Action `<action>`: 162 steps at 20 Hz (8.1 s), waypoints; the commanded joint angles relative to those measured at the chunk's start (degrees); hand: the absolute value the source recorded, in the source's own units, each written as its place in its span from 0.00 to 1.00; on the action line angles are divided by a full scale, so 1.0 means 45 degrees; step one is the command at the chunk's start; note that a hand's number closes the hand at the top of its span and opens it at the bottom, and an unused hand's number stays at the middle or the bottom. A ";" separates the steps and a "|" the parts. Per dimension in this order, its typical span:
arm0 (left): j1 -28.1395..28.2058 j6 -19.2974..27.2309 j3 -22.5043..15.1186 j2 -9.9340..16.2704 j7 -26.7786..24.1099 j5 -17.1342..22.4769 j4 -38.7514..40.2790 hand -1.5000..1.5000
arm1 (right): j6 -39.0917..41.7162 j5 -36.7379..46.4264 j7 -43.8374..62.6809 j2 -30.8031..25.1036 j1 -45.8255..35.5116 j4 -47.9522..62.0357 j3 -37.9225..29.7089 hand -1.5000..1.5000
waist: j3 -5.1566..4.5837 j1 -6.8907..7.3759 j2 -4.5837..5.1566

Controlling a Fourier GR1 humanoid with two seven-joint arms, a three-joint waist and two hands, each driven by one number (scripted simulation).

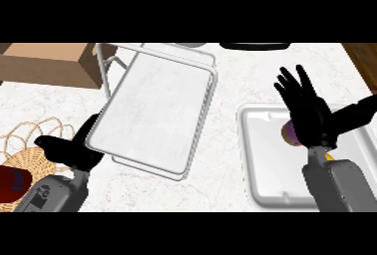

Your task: Pick the lemon from the tray and place it in the tiered shelf

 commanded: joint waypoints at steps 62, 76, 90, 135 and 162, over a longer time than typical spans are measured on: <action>0.2190 0.0070 0.1011 -0.0154 0.0338 -0.3159 0.2875 0.50 | 0.5939 1.1020 1.4773 -0.6726 0.0762 -0.2161 0.4747 0.00 | 0.0362 0.0283 0.0048; 0.2853 -0.0402 0.1380 -0.0614 0.0119 -0.3736 0.2702 0.50 | 0.6194 1.2397 1.2712 -0.5812 0.1572 -0.0540 0.3779 0.00 | 0.0369 0.0266 0.0040; 0.2765 -0.1033 0.2282 -0.0840 0.0756 -0.4297 0.2295 0.50 | 0.6547 1.4499 1.0448 -0.4368 0.1900 0.0953 0.3702 1.00 | 0.0371 0.0271 0.0042; 0.2366 -0.1477 0.2709 -0.2012 0.0574 -0.5229 0.3108 0.50 | 0.8948 0.9986 -0.4437 -0.2555 -1.1019 0.5223 0.0452 1.00 | 0.0361 0.0456 0.0080; 0.2313 -0.2271 0.2918 -0.1797 0.1015 -0.5315 0.2199 0.50 | 0.7681 1.1211 -0.5288 0.2675 -1.5072 1.3102 0.1487 1.00 | 0.0349 0.1134 0.0229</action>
